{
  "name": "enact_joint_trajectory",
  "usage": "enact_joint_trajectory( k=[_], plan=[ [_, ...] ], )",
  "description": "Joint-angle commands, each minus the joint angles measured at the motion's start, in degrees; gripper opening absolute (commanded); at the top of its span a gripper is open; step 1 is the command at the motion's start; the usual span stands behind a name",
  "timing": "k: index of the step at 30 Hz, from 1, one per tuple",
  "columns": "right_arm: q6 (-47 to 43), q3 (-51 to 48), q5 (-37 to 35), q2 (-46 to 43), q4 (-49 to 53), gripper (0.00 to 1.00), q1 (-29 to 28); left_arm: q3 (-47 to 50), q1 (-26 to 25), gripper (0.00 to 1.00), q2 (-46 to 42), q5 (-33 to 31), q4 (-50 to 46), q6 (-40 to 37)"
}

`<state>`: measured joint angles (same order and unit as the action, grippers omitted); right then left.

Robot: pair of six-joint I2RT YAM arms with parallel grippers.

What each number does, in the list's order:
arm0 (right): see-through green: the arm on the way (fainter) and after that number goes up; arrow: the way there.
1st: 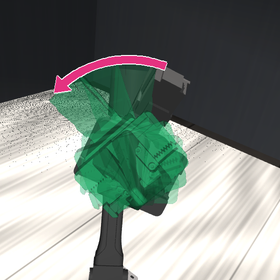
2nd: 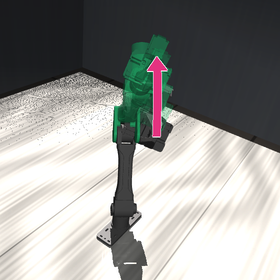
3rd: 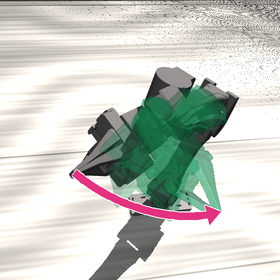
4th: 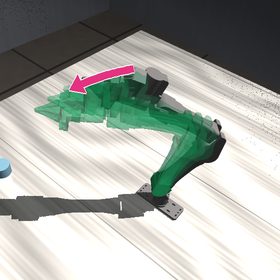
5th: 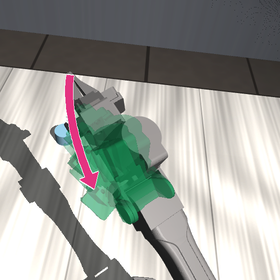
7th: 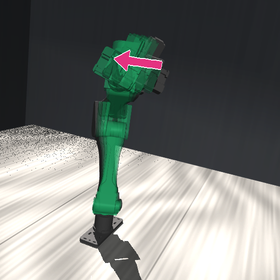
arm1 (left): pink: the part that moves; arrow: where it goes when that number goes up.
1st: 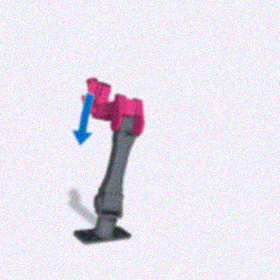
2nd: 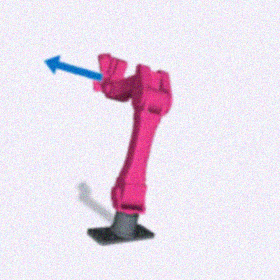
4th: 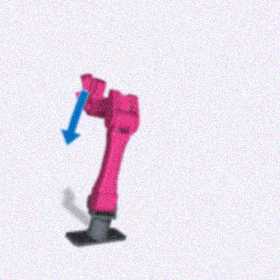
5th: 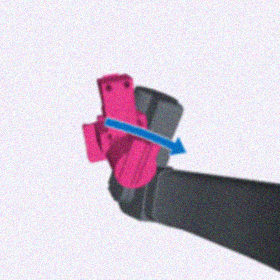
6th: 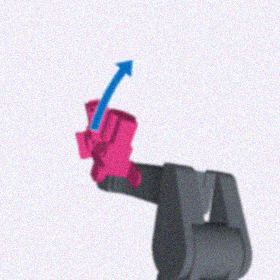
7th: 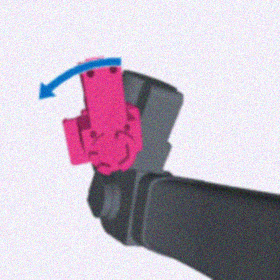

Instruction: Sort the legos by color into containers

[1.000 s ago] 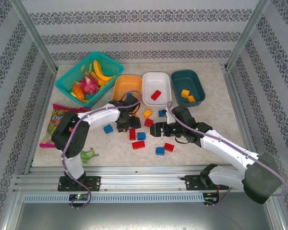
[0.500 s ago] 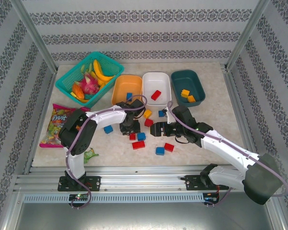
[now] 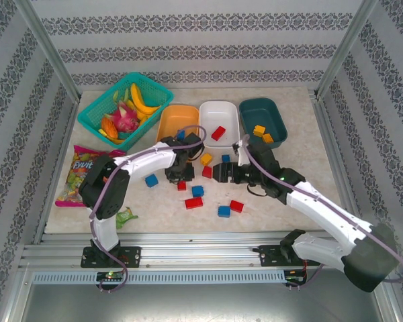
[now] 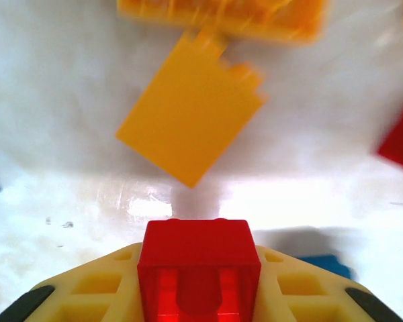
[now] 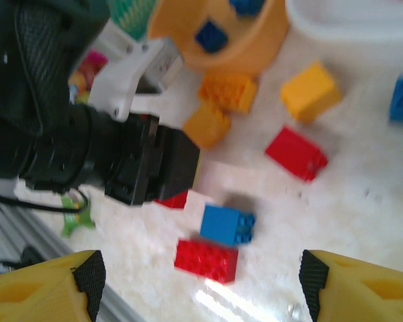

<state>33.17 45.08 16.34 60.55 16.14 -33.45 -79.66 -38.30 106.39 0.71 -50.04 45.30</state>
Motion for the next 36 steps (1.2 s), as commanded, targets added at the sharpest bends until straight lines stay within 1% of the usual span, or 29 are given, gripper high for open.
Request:
enact_joint_trajectory(
  k=[1, 3, 5, 9, 12, 14, 16, 19, 22, 25, 30, 32, 36],
  plan=[
    [1.9, 3.8, -9.7, -3.7, -0.7, 0.78, 1.4, -10.2, -0.5, 0.28, -3.2, -3.6, -6.3, -5.5],
    [3.1, 4.0, -13.1, -4.1, -2.9, 0.78, 2.5, -16.7, -0.2, 0.28, -0.3, -3.0, -7.2, -7.7],
    [4.7, 4.2, -14.6, -3.7, -5.1, 0.78, 4.2, -24.0, 0.0, 0.28, 4.4, -2.5, -7.9, -9.7],
    [7.7, 5.6, -13.9, -1.0, -7.4, 0.78, 8.6, -38.4, 0.5, 0.29, 14.1, -1.7, -8.4, -13.4],
    [8.4, 7.3, -13.2, 1.5, -6.9, 0.78, 11.0, -50.0, 0.9, 0.29, 22.0, -0.5, -9.2, -14.9],
    [9.0, 8.2, -12.1, 3.0, -6.8, 0.78, 12.5, -55.0, 1.2, 0.31, 26.4, 1.2, -7.6, -16.2],
    [10.0, 8.4, -10.9, 3.7, -7.3, 0.78, 13.9, -56.3, 1.2, 0.33, 28.7, 3.3, -3.2, -17.9],
    [10.2, 8.3, -9.8, 3.7, -7.1, 0.78, 15.6, -56.3, 1.4, 0.34, 31.5, 4.4, 3.1, -19.2],
    [10.2, 7.1, -8.5, 2.8, -6.5, 0.78, 16.8, -57.2, 1.9, 0.36, 34.7, 7.9, 7.9, -18.5],
    [10.4, 5.5, -7.6, 1.6, -5.9, 0.78, 17.5, -59.2, 1.9, 0.37, 37.8, 9.1, 9.7, -18.0],
    [11.3, 2.9, -6.4, 0.2, -5.7, 0.78, 17.8, -59.3, 1.9, 0.39, 40.6, 11.0, 11.7, -16.2],
    [11.5, 2.2, -6.3, -0.3, -5.4, 0.78, 17.8, -59.3, 2.0, 0.42, 41.3, 11.4, 11.2, -15.7],
    [11.5, 1.9, -5.7, -0.5, -5.1, 0.79, 17.7, -59.2, 2.2, 0.55, 41.3, 12.3, 10.7, -15.1]
  ],
)
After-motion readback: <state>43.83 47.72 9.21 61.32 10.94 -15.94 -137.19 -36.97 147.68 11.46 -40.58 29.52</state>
